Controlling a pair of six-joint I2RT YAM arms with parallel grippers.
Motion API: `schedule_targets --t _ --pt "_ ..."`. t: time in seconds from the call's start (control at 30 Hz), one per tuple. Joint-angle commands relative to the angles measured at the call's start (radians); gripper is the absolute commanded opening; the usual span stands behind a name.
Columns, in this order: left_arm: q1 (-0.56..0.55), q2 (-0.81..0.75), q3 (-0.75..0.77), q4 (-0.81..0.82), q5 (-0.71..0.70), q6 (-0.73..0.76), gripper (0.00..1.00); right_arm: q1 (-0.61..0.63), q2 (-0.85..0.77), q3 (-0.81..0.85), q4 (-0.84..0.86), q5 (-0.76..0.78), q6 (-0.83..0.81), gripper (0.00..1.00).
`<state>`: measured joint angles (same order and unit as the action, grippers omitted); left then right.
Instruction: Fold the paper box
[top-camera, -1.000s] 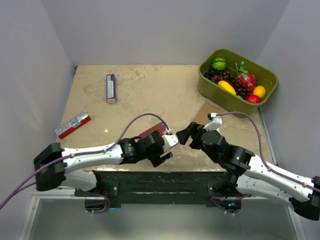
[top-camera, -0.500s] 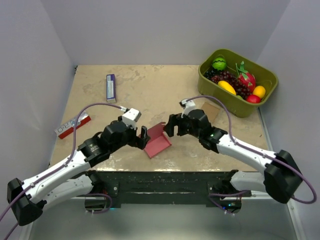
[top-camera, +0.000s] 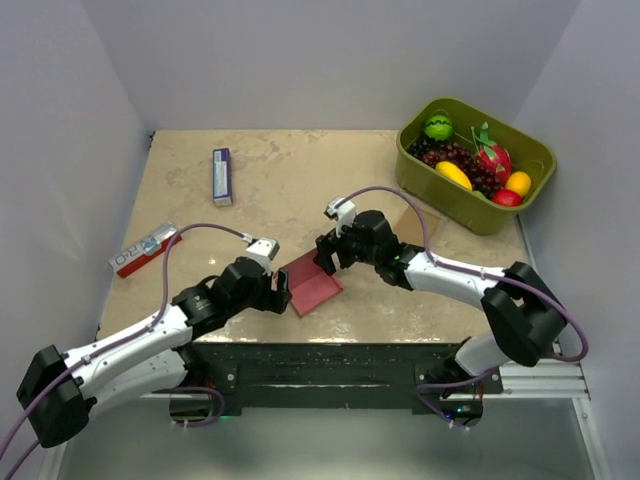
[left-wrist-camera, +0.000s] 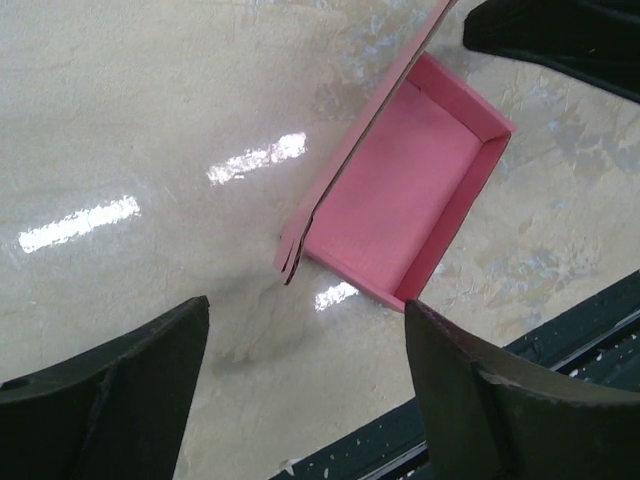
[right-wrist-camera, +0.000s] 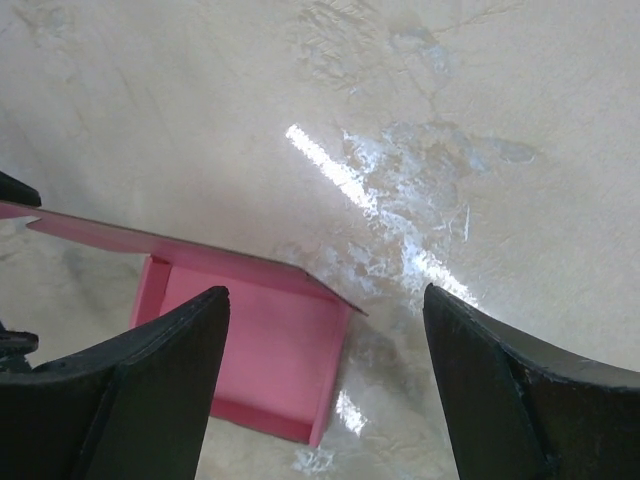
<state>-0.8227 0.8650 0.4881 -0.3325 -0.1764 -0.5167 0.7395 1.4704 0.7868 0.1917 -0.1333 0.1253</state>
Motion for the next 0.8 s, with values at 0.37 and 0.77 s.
schedule_targets --t 0.37,0.77 --pt "0.011 0.077 -0.002 0.122 -0.06 0.0 0.49 0.0 0.067 0.072 0.045 -0.072 -0.078 0.5" --pt "0.011 0.106 -0.025 0.156 -0.066 0.012 0.25 0.001 0.071 0.074 0.026 -0.069 -0.076 0.39"
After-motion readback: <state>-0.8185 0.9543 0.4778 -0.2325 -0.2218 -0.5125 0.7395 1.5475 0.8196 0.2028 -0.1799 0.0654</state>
